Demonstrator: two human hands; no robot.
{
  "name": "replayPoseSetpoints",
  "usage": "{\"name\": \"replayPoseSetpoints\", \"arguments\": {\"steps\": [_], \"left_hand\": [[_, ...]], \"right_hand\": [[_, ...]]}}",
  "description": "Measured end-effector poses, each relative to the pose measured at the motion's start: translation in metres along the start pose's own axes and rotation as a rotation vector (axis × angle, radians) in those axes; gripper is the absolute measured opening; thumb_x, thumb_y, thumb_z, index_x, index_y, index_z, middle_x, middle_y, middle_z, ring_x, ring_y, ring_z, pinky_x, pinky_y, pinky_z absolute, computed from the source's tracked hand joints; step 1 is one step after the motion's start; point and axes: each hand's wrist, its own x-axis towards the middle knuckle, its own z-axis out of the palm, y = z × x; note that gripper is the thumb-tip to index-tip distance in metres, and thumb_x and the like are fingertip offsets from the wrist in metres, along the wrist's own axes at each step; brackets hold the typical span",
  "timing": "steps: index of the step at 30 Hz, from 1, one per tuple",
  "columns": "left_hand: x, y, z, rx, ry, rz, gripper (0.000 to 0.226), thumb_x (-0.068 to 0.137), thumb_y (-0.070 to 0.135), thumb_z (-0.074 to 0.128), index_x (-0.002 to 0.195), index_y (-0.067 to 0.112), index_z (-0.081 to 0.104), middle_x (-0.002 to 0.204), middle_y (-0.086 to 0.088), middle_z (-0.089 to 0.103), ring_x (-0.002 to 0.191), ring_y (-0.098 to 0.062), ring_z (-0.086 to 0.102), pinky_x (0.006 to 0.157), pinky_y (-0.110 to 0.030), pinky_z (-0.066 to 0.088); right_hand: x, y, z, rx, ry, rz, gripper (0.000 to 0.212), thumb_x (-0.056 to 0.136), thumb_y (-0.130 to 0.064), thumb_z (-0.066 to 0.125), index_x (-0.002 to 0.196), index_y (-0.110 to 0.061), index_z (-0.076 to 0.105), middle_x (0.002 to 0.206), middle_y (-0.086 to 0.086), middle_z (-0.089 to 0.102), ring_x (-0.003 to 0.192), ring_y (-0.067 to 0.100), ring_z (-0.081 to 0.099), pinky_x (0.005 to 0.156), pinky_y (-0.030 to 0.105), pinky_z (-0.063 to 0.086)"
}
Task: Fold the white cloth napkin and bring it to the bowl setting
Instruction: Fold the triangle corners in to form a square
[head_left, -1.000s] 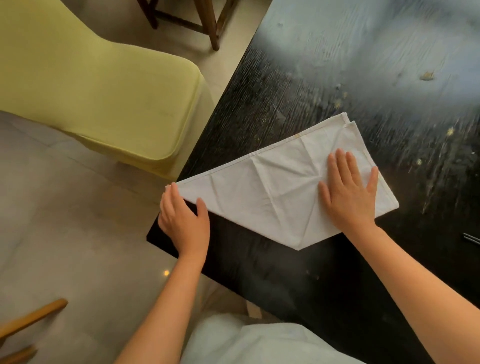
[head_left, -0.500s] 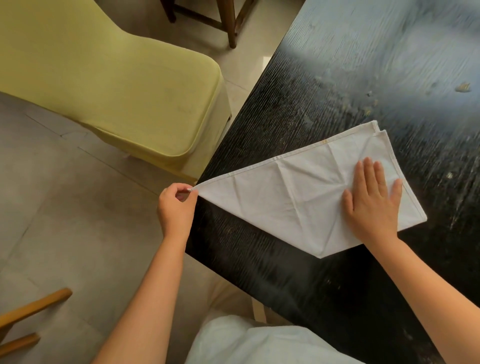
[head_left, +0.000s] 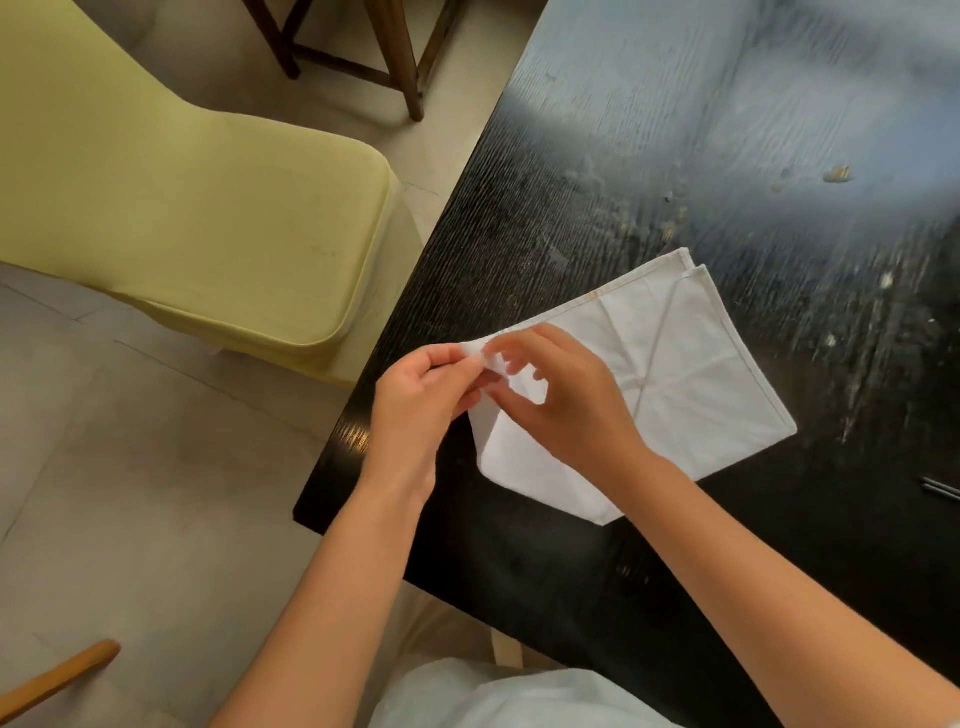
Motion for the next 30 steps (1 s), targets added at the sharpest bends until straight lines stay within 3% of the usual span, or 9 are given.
{"name": "replayPoseSetpoints", "arguments": {"steps": [4,7,12,14,16,18,21,26,30], "left_hand": [[-0.002,0.007,0.017,0.143,-0.303,0.086,0.025,0.094,0.017,0.050,0.115,0.019,0.064,0.110,0.003,0.070,0.107,-0.008,0.062,0.092,-0.031,0.048],[0.003,0.011,0.028,0.267,-0.416,0.215,0.029,0.095,0.017,0.050,0.121,0.020,0.061,0.114,0.007,0.068,0.109,-0.003,0.060,0.092,-0.022,0.048],[0.020,-0.003,0.034,0.541,-0.191,0.523,0.027,0.095,0.023,0.051,0.121,0.021,0.059,0.114,0.010,0.065,0.107,0.002,0.058,0.088,-0.009,0.043],[0.029,-0.015,0.034,0.731,-0.124,0.682,0.039,0.094,0.031,0.044,0.128,0.016,0.055,0.125,0.005,0.060,0.117,-0.002,0.050,0.097,-0.012,0.038],[0.039,-0.029,0.035,0.869,-0.147,0.830,0.044,0.094,0.029,0.038,0.133,0.011,0.049,0.135,-0.004,0.053,0.129,-0.012,0.042,0.106,-0.026,0.034],[0.047,-0.043,0.039,0.995,-0.201,0.946,0.044,0.095,0.024,0.038,0.136,0.010,0.044,0.142,-0.009,0.046,0.136,-0.019,0.033,0.110,-0.041,0.028],[0.053,-0.060,0.045,1.128,-0.285,1.036,0.045,0.095,0.024,0.037,0.139,0.013,0.036,0.147,-0.011,0.038,0.140,-0.022,0.024,0.112,-0.051,0.020],[0.057,-0.084,0.055,1.360,-0.351,1.016,0.051,0.095,0.031,0.031,0.144,0.016,0.029,0.153,-0.010,0.028,0.143,-0.021,0.014,0.113,-0.053,0.009],[0.061,-0.101,0.061,1.462,-0.397,0.993,0.054,0.095,0.035,0.029,0.146,0.018,0.024,0.154,-0.009,0.024,0.144,-0.019,0.011,0.112,-0.054,0.009]], "right_hand": [[-0.003,0.016,-0.020,0.127,0.202,0.141,0.011,0.085,-0.015,0.065,0.095,-0.012,0.068,0.085,-0.003,0.067,0.075,0.008,0.061,0.066,0.025,0.052],[-0.003,0.029,-0.035,0.253,0.174,0.264,0.009,0.087,-0.012,0.063,0.094,-0.010,0.068,0.083,0.001,0.070,0.076,0.013,0.066,0.070,0.029,0.055],[0.003,0.060,-0.063,0.352,0.184,0.570,0.005,0.086,-0.008,0.063,0.082,-0.009,0.066,0.072,0.000,0.066,0.056,0.002,0.060,0.054,0.011,0.045],[0.007,0.081,-0.071,0.272,0.179,0.695,0.007,0.086,-0.011,0.062,0.082,-0.008,0.067,0.073,0.001,0.066,0.050,-0.001,0.055,0.051,0.010,0.042],[0.013,0.101,-0.076,0.141,0.165,0.749,0.009,0.084,-0.014,0.063,0.082,-0.008,0.069,0.075,0.001,0.067,0.057,0.004,0.055,0.060,0.018,0.048],[0.020,0.114,-0.080,-0.021,0.142,0.736,0.009,0.083,-0.015,0.063,0.083,-0.009,0.069,0.081,0.000,0.067,0.073,0.012,0.058,0.074,0.030,0.048],[0.029,0.122,-0.086,-0.187,0.098,0.648,0.006,0.083,-0.016,0.060,0.083,-0.013,0.066,0.084,-0.001,0.064,0.083,0.018,0.059,0.076,0.033,0.046],[0.041,0.133,-0.085,-0.321,0.132,0.557,0.008,0.082,-0.017,0.057,0.079,-0.014,0.064,0.085,0.002,0.065,0.085,0.022,0.058,0.084,0.041,0.045],[0.046,0.145,-0.085,-0.491,0.140,0.496,0.012,0.084,-0.020,0.058,0.082,-0.010,0.065,0.092,0.009,0.059,0.092,0.028,0.052,0.079,0.036,0.034]]}}
